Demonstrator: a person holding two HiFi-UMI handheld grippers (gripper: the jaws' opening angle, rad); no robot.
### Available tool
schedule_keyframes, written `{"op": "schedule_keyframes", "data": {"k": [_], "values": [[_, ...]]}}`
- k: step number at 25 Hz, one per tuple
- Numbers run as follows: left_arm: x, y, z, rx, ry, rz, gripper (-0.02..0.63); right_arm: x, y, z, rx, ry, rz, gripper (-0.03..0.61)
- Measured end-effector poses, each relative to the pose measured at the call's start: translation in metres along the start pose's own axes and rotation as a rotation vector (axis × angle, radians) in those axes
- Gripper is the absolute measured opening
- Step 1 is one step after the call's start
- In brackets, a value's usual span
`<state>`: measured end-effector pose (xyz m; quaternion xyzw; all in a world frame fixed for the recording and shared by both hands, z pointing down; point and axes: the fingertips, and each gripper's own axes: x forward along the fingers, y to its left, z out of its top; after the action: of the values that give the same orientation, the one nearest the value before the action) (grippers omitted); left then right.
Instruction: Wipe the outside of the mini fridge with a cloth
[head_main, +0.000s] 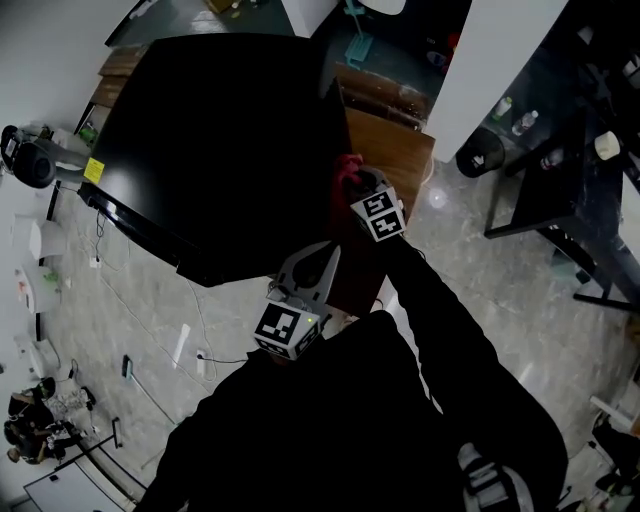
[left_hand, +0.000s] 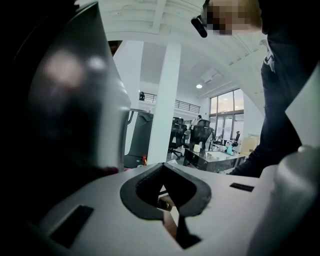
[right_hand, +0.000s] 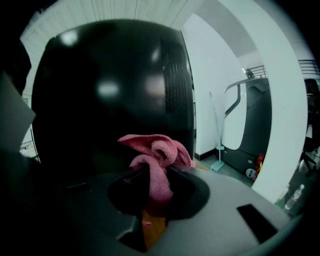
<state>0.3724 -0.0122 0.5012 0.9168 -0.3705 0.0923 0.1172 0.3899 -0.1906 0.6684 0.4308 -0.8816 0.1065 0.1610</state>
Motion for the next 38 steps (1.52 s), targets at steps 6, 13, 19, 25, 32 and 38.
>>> {"op": "schedule_keyframes", "data": {"k": [6,13,19,25,32,38], "values": [[-0.045,-0.013,0.052,0.011,-0.119,-0.025,0.006,-0.12,0.061,0.14,0.014,-0.312,0.09,0.071],[-0.095,-0.024,0.109,0.074,-0.232,0.003,0.006,-0.183,0.154,0.236,-0.059,-0.476,0.256,0.071],[-0.126,-0.022,0.111,0.101,-0.257,0.054,0.006,-0.176,0.184,0.246,-0.007,-0.54,0.292,0.071],[-0.126,-0.009,0.085,0.089,-0.225,0.07,0.006,-0.158,0.185,0.211,0.042,-0.526,0.266,0.071],[-0.114,0.015,0.027,0.013,-0.117,0.065,0.006,-0.11,0.191,0.123,0.026,-0.368,0.234,0.071],[-0.077,0.019,-0.04,-0.046,-0.025,0.069,0.006,-0.076,0.173,0.035,0.065,-0.242,0.205,0.071]]}}
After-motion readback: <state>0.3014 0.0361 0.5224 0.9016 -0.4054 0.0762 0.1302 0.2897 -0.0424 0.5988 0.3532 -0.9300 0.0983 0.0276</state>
